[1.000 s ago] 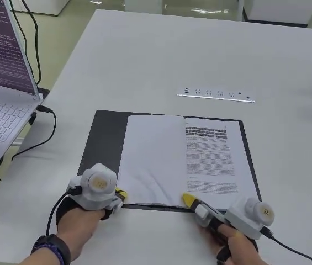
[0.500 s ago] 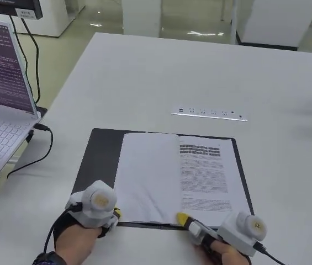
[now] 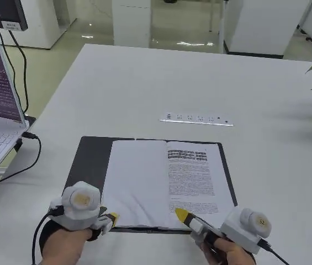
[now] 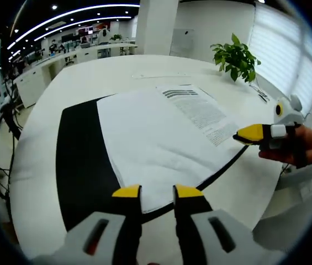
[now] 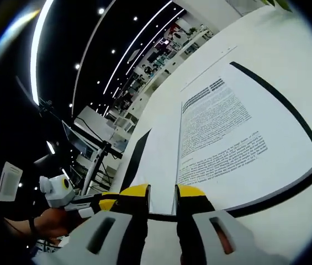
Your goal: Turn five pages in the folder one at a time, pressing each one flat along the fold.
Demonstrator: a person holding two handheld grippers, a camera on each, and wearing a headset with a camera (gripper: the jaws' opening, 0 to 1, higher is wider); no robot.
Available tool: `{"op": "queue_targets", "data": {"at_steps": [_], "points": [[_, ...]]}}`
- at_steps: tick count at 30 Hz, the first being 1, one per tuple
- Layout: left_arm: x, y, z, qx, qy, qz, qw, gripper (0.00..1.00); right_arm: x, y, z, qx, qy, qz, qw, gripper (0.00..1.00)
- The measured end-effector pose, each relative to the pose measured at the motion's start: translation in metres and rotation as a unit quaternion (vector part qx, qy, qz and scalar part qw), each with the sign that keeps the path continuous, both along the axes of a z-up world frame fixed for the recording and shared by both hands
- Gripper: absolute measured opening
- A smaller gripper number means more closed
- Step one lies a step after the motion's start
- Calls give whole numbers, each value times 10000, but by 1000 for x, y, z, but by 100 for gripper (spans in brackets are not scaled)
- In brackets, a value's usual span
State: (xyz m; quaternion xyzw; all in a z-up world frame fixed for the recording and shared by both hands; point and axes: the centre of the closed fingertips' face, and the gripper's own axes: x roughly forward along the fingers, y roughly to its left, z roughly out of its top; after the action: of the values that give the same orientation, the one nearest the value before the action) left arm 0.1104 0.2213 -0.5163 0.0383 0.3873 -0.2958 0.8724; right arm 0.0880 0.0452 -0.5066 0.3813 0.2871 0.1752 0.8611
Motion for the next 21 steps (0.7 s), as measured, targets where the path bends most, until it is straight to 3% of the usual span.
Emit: {"op": "queue_targets", "data": {"at_steps": [2,9,13,16,21], "points": [[-3,1,6,-108,16,61,9999,23,-2,-6,2,-25,-37,-61,10000,18],[-7,6,28,-255,-148,113,9995,26,-9,-22,14,-200,-181,-120,9996,23],[-10,8,43,-279,-277,48,9992,28,-17,-25,22,-498,-294,146,9982,27],[-11,9,51,-352,-268,40,9990,30,-21,-29,26,-672,-368,255,9967,30],[-12,14,65,-251,-444,-66,9987,33,-25,-36,35,-1003,-547,406,9926,33]]}}
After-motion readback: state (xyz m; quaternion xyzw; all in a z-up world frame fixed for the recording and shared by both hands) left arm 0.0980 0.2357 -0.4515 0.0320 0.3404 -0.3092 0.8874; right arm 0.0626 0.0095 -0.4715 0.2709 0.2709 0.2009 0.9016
